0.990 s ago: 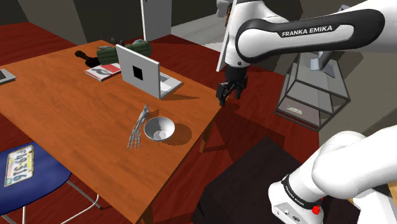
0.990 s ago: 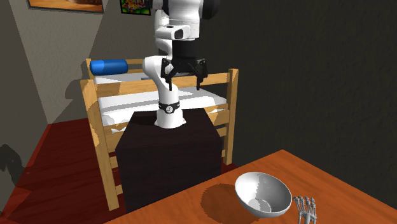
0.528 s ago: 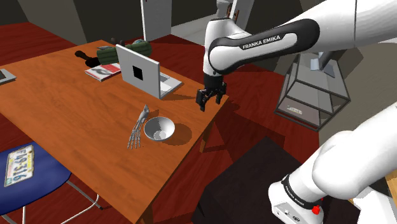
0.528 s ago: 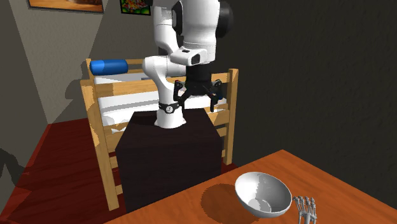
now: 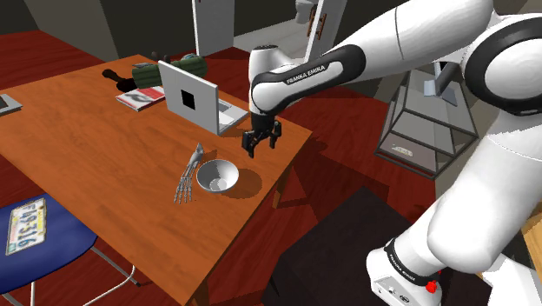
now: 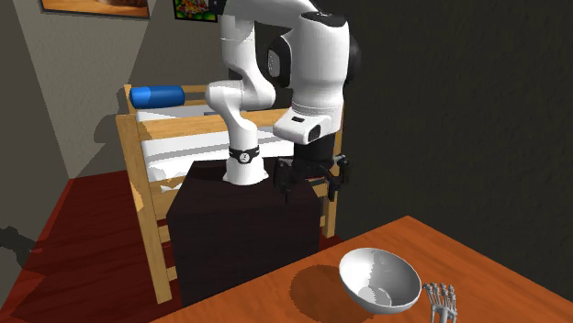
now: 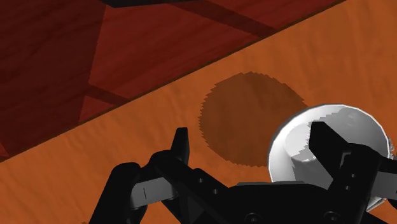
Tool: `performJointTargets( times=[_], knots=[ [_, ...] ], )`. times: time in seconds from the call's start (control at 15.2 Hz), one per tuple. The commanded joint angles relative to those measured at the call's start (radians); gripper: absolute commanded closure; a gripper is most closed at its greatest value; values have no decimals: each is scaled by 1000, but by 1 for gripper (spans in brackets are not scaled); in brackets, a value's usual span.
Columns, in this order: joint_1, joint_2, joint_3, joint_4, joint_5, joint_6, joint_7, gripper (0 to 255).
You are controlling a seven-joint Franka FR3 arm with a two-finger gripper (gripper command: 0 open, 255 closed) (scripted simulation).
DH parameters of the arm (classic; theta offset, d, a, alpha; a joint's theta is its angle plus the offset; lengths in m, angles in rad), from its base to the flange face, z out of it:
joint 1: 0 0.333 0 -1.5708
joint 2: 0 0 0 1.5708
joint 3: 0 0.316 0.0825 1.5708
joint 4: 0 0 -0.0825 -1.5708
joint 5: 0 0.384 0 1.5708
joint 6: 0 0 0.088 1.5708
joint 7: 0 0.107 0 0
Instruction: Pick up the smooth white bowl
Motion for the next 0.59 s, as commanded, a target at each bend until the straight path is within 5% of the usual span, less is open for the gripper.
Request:
performJointTargets(
  times=[0.0,0.53],
  knots=[
    [11,81,1,69,-14,11,16,0],
    [65,388,-8,375,-57,9,62,0]
  ],
)
